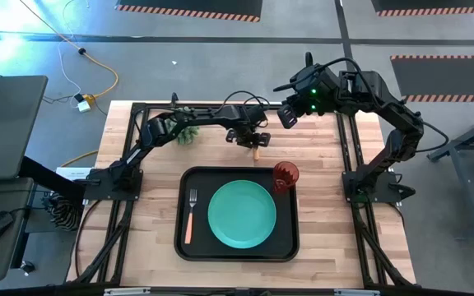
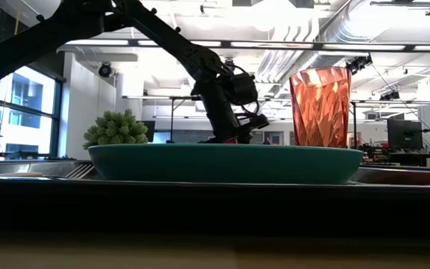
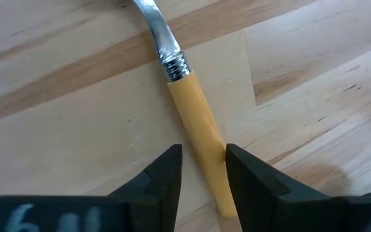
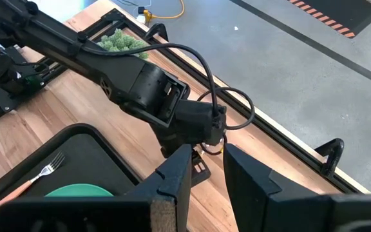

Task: Pick and place plate/cup/fork/spoon on tray
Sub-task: Put the yellow spoon on the black tray between the orange fork and blue plate

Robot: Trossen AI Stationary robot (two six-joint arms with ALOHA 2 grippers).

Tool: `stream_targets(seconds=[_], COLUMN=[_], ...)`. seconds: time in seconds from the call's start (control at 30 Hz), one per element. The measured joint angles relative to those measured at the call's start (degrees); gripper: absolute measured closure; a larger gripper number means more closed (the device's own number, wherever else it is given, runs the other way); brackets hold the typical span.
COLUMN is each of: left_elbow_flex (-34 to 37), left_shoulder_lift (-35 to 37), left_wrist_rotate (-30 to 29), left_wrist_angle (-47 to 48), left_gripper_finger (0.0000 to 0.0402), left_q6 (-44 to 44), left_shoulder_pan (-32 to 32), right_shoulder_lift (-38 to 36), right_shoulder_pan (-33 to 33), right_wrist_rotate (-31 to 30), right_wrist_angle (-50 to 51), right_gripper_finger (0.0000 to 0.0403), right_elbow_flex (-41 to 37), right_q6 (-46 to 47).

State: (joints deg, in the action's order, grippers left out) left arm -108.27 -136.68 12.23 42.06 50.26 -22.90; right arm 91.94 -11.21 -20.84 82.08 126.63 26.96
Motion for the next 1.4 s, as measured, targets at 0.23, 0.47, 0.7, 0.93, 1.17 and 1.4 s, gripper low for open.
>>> stream_targets(seconds=[0.23, 0.47, 0.7, 0.93, 1.17, 1.4], left_elbow_flex=[-0.07, -0.11, -0.11, -0.11, -0.13, -0.15], left_shoulder_lift=[-0.02, 0.00, 0.02, 0.02, -0.02, -0.07], left_wrist_rotate=[0.48, -0.40, -2.11, -4.78, -5.51, -6.38], left_wrist_angle=[-0.21, -0.45, -0.80, -0.44, 1.17, 2.42], left_gripper_finger=[0.0260, 0.0239, 0.0238, 0.0238, 0.0238, 0.0256], left_q6=[-1.40, 0.59, 2.05, 0.66, 0.65, 1.15], left_shoulder_pan=[-0.02, -0.02, 0.14, 0.92, 0.99, 1.24], right_shoulder_lift=[0.00, -0.02, 0.00, 0.00, -0.01, -0.01], right_shoulder_pan=[0.01, -0.01, -0.01, 0.01, 0.01, 0.01], right_wrist_rotate=[0.00, 0.00, 0.00, 1.54, 2.25, 2.23], right_wrist_angle=[0.00, 0.00, 0.00, 0.00, 0.00, 0.00], right_gripper_finger=[0.0320, 0.0320, 0.0320, 0.0320, 0.0320, 0.0320], right_elbow_flex=[0.00, 0.00, 0.00, 0.00, 0.00, 0.00], right_q6=[0.00, 0.23, 1.07, 1.51, 1.51, 1.53])
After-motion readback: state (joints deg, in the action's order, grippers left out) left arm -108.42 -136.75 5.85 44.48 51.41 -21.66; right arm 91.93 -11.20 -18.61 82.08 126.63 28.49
